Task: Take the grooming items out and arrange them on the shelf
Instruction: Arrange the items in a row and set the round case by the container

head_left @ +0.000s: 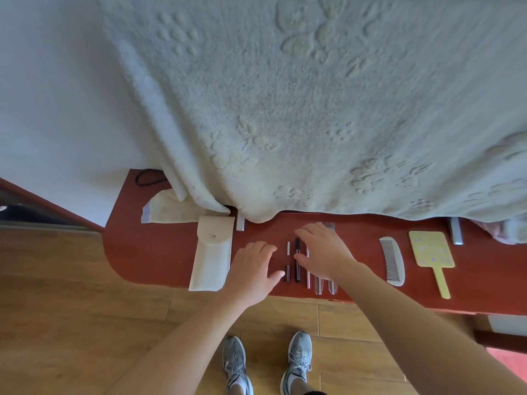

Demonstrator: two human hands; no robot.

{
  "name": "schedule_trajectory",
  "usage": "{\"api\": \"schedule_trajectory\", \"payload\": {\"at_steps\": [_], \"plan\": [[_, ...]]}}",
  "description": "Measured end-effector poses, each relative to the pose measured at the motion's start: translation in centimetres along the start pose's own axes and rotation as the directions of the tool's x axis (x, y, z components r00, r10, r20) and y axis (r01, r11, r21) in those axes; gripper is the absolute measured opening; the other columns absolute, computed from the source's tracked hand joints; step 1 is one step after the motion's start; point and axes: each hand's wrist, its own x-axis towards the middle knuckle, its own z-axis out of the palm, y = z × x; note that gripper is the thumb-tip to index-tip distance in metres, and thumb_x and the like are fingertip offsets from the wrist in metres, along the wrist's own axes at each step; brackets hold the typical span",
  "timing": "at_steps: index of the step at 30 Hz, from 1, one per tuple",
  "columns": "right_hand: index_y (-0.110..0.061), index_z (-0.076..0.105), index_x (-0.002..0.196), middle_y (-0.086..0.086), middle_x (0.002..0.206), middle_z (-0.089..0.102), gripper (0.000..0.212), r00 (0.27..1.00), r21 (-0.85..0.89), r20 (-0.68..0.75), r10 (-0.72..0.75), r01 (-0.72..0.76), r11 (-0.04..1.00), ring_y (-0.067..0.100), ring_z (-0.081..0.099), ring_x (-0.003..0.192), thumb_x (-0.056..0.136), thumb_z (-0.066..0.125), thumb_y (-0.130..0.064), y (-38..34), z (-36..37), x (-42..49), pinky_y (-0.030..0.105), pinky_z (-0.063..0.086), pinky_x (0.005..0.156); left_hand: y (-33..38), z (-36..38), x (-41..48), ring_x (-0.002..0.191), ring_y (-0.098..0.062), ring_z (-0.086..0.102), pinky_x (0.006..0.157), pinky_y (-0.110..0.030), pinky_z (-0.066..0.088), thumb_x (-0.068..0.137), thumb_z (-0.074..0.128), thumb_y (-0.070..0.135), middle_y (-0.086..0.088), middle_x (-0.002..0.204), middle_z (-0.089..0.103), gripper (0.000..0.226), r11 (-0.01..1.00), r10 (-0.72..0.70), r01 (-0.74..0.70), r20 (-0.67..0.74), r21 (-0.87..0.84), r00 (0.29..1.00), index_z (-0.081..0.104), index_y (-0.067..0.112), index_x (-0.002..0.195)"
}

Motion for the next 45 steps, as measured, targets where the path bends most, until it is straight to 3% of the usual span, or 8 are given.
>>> {"api": "schedule_trajectory", "payload": {"at_steps": [5,13,24,31,36,45], "plan": [[-0.025,0.031,0.147,-0.006,0.148,0.040,0.067,0.995,0.051,0.004,0.099,-0.099,0.994,0.017,0.034,0.136,0.090,0.053,-0.051,0.6,-1.4,-2.4,0.036,0.031,0.111,-1.0,-1.7,-0.6,0.141,-0.017,0.035,0.115,-0.035,0.031,0.096,0.049,0.051,0.004,0.152,0.040,0.063,0.998,-0.069,0.069,0.005,0.002,0.998,0.036,0.020,0.149],[-0.024,0.032,0.147,-0.002,0.151,0.036,0.065,0.964,0.072,0.073,0.256,-0.261,0.963,0.019,0.031,0.138,0.092,0.049,-0.054,3.3,-1.3,-6.1,0.038,0.032,0.113,-3.2,-2.1,-2.0,0.147,-0.019,0.025,0.118,-0.037,0.029,0.097,0.047,0.051,-0.002,0.159,0.028,0.071,0.977,-0.213,0.212,0.041,0.009,0.976,0.022,0.018,0.155],[-0.016,0.031,0.148,0.003,0.153,0.030,0.066,0.943,0.016,0.145,0.300,-0.306,0.952,0.024,0.027,0.139,0.093,0.056,-0.043,6.4,0.2,-7.1,0.038,0.029,0.114,-5.9,-1.5,-3.1,0.136,-0.029,0.041,0.108,-0.038,0.042,0.090,0.060,0.050,-0.010,0.149,0.042,0.073,0.917,-0.377,0.384,-0.084,0.107,0.923,0.036,0.008,0.146],[-0.017,0.027,0.150,0.004,0.151,0.030,0.073,0.937,0.007,0.175,0.302,-0.308,0.951,0.026,0.028,0.137,0.090,0.060,-0.044,6.6,1.7,-6.7,0.040,0.035,0.111,-7.3,-0.3,-2.9,0.136,-0.034,0.038,0.113,-0.041,0.036,0.084,0.068,0.053,-0.019,0.143,0.043,0.087,0.849,-0.524,0.527,-0.068,0.038,0.849,0.032,0.000,0.144],[-0.017,0.024,0.151,0.003,0.153,0.027,0.077,0.932,0.018,0.175,0.318,-0.326,0.945,0.025,0.025,0.139,0.090,0.061,-0.044,6.7,2.3,-6.6,0.040,0.033,0.112,-7.6,-0.2,-2.9,0.123,-0.032,0.046,0.095,-0.041,0.048,0.075,0.077,0.051,-0.013,0.128,0.049,0.089,0.804,-0.595,0.591,-0.079,-0.067,0.800,0.037,0.004,0.140],[-0.020,0.026,0.150,-0.001,0.151,0.028,0.076,0.937,0.013,0.130,0.325,-0.329,0.944,0.022,0.027,0.137,0.088,0.064,-0.044,6.8,3.0,-6.7,0.038,0.037,0.110,-7.6,0.3,-2.2,0.113,-0.030,0.047,0.087,-0.040,0.051,0.065,0.081,0.059,-0.012,0.119,0.050,0.095,0.768,-0.638,0.639,-0.104,-0.030,0.763,0.044,0.003,0.132]]}}
